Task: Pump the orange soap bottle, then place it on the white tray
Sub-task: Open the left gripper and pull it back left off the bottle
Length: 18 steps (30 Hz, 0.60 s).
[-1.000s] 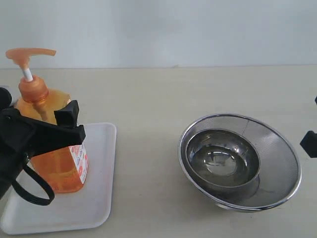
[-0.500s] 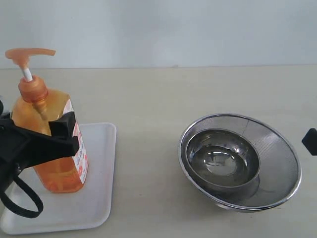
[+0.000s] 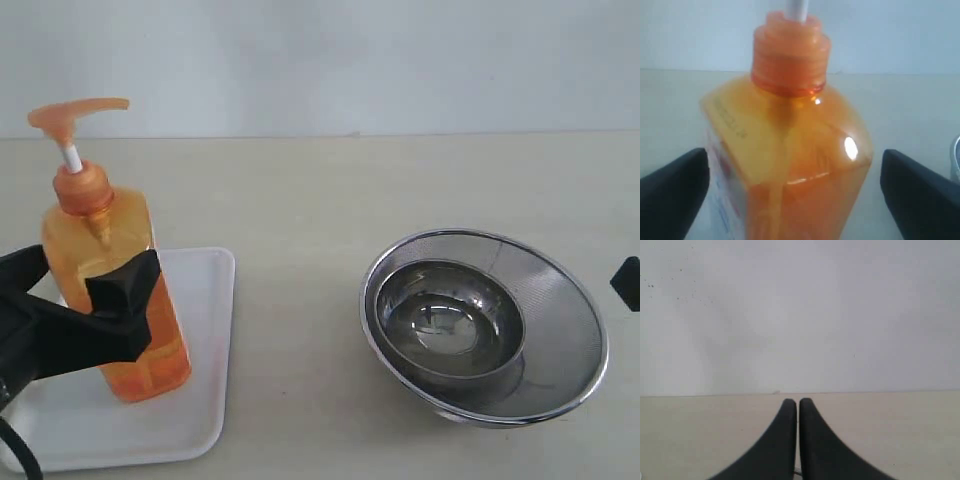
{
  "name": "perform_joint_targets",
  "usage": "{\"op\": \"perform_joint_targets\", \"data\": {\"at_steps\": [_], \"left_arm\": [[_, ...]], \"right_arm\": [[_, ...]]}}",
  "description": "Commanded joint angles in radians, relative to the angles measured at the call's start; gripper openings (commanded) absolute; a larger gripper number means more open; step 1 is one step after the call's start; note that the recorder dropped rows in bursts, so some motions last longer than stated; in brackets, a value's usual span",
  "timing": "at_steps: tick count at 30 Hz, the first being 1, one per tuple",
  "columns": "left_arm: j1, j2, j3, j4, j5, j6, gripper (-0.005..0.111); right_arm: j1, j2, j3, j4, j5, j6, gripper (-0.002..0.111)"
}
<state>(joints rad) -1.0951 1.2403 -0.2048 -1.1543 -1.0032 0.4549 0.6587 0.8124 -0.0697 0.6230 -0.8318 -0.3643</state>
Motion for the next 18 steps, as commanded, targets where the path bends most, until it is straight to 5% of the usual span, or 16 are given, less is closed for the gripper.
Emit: {"op": "perform_joint_targets", "data": {"at_steps": [1,18], "left_arm": [[-0.012,-0.035,0.018,-0.055,-0.063,0.049,0.086],[-0.012,-0.081,0.021,-0.11,-0.04,0.088,0.086]], "right_arm": [[0.002,0.0,0.001,-0.006,-0.009,-0.003,0.0],[0.002,0.0,0.001,-0.006,-0.011,-0.003,0.0]]}}
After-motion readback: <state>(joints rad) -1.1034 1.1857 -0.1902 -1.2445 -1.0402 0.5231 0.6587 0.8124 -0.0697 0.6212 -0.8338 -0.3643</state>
